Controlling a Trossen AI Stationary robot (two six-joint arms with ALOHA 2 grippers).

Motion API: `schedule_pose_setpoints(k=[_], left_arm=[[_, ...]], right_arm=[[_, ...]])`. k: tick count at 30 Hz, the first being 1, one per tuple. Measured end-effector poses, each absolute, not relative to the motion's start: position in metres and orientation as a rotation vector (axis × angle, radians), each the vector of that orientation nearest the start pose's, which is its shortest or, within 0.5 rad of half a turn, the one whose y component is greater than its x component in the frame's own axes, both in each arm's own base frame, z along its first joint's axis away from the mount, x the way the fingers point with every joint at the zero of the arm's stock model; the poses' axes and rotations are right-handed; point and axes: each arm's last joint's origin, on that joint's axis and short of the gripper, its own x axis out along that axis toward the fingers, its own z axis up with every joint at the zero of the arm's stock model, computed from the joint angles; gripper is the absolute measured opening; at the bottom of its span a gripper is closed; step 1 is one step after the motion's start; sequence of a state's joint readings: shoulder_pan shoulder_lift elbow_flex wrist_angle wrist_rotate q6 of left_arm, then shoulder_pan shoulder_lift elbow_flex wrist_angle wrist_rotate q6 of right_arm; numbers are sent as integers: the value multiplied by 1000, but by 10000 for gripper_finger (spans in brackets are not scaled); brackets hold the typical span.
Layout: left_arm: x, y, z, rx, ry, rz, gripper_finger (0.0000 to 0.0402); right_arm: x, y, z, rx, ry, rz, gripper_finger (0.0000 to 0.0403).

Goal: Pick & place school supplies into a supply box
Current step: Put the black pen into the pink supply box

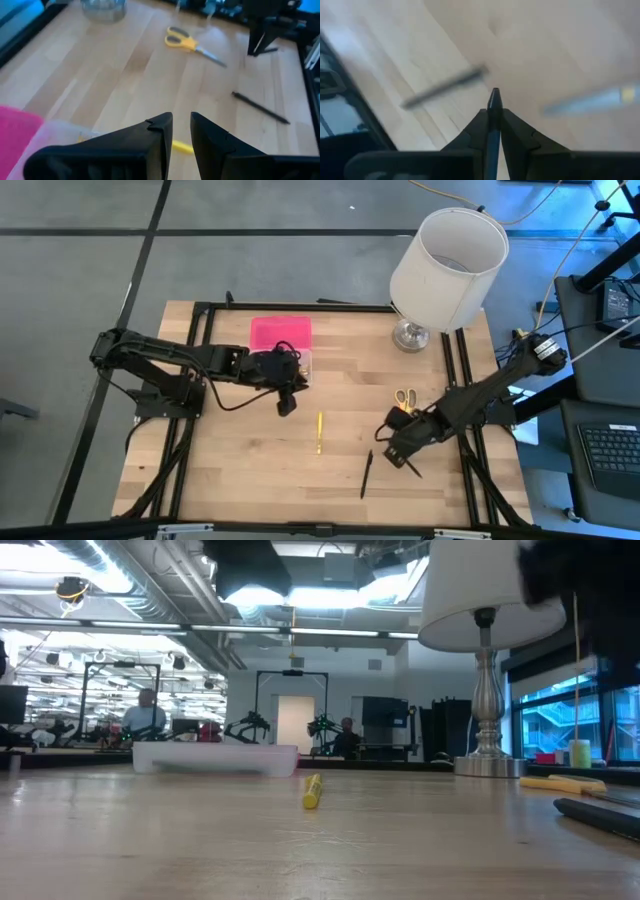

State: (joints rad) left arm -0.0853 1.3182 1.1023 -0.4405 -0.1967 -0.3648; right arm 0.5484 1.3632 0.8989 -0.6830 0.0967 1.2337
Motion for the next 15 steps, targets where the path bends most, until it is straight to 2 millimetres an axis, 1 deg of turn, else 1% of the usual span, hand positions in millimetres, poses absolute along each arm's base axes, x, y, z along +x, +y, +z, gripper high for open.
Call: schedule_pose_setpoints(k=[3, 7, 15], left_arm=[[285, -19, 312, -247, 561, 197, 61], [291, -22, 320, -247, 472, 112, 61], [297, -27, 335, -284, 332, -86, 61]], right_arm=[[229, 125, 240, 651, 1034, -281, 43], [244, 120, 271, 527, 888, -254, 43], [262, 113, 341, 323, 648, -145, 44]])
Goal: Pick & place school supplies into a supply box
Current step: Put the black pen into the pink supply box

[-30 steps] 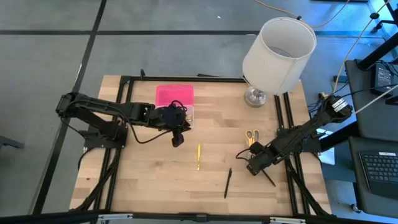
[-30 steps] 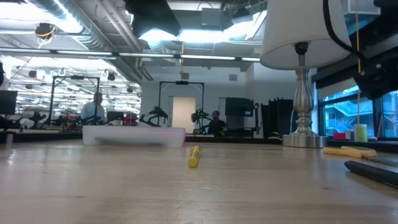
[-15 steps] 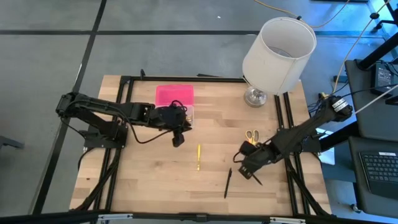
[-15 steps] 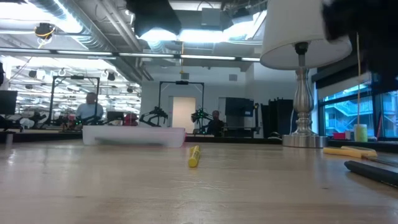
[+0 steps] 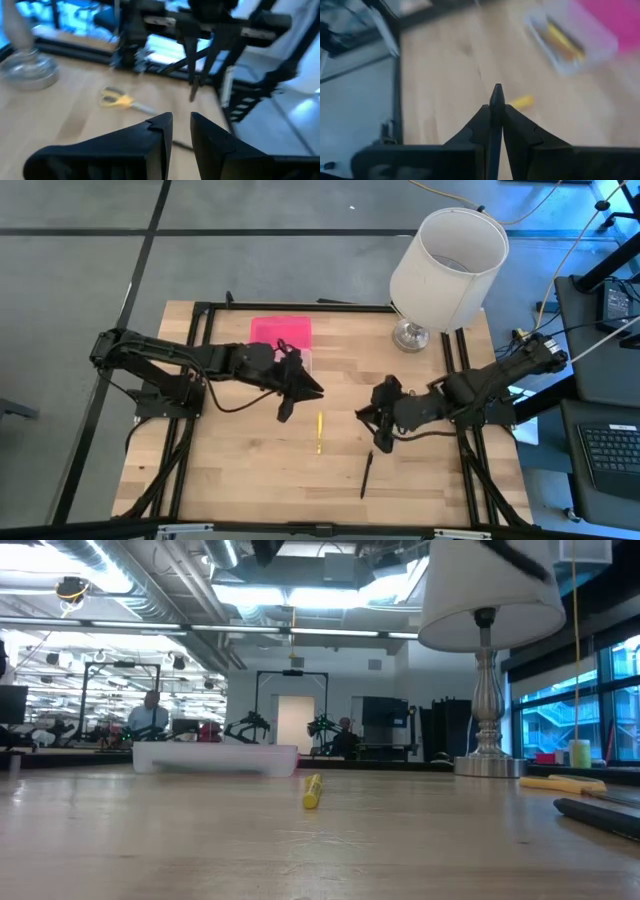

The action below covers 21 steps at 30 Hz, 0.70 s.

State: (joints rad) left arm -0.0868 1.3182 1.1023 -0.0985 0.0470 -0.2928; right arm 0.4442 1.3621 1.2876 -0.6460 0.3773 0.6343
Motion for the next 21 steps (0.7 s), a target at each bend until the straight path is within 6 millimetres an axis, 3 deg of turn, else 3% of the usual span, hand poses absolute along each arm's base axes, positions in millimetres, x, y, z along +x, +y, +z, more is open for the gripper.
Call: schedule_pose_setpoints(k=[6, 10, 21], left_arm=[[299, -29, 345, -292, 238, -164, 63], [299, -31, 348, -271, 213, -228, 77], [305, -35, 352, -254, 138, -275, 149]], right_arm=[[270, 109, 397, 198, 419, -36, 44], [269, 107, 424, 123, 305, -1, 44], [270, 105, 454, 52, 102, 30, 44]])
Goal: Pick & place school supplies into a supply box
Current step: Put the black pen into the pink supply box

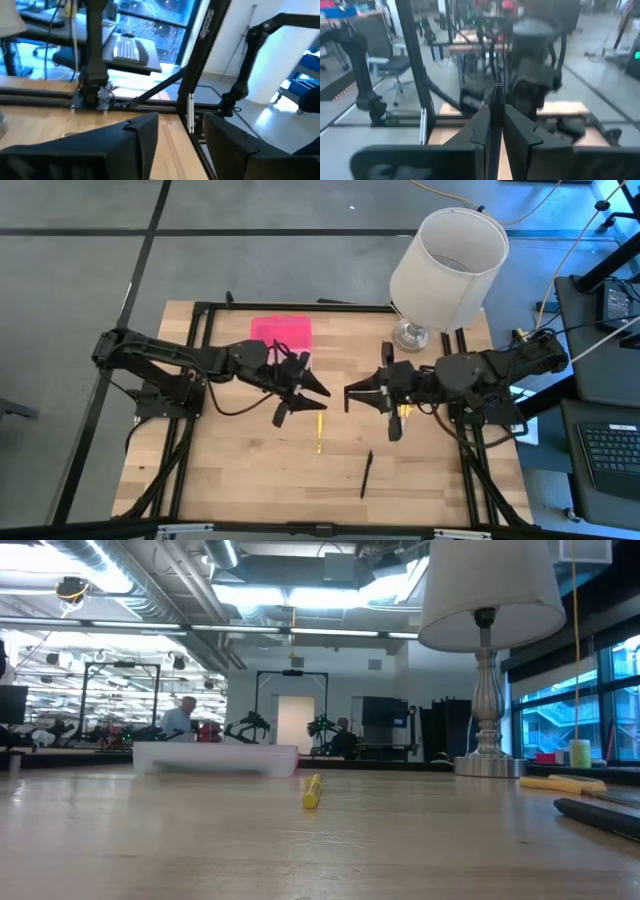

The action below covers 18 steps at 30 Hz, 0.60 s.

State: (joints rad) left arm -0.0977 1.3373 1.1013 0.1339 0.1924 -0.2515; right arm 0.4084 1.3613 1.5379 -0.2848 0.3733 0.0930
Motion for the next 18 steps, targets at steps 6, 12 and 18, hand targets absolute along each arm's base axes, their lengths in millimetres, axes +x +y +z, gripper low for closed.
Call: schedule_pose_setpoints(k=[6, 12, 18], left_arm=[[318, -38, 344, -240, 112, -317, 168], [328, -39, 334, -241, 123, -316, 169], [330, -40, 342, -189, 18, -361, 169]], right_arm=[[271, 106, 467, 4, -27, 35, 44], [271, 106, 472, -8, -78, 41, 44], [272, 106, 469, -8, -65, 42, 44]])
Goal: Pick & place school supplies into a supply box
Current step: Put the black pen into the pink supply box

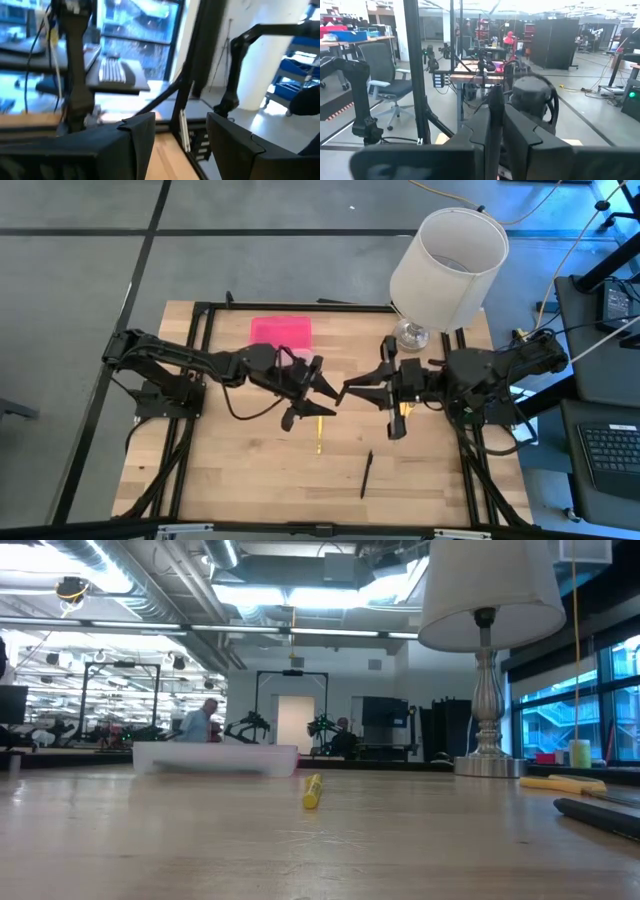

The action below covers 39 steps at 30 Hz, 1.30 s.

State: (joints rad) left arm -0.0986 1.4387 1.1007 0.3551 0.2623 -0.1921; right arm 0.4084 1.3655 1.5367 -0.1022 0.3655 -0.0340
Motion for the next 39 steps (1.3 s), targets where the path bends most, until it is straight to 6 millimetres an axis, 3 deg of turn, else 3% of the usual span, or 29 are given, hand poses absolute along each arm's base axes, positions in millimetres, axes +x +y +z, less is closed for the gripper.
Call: schedule_pose_setpoints(k=[16, 33, 39], left_arm=[[329, -40, 352, -165, -90, -373, 161], [329, -41, 353, -159, -98, -382, 45], [329, -41, 353, -134, -97, -395, 32]], right_arm=[[295, 116, 444, -39, 16, 35, 44], [296, 116, 441, -41, 35, 28, 44], [295, 116, 440, -46, 51, 29, 47]])
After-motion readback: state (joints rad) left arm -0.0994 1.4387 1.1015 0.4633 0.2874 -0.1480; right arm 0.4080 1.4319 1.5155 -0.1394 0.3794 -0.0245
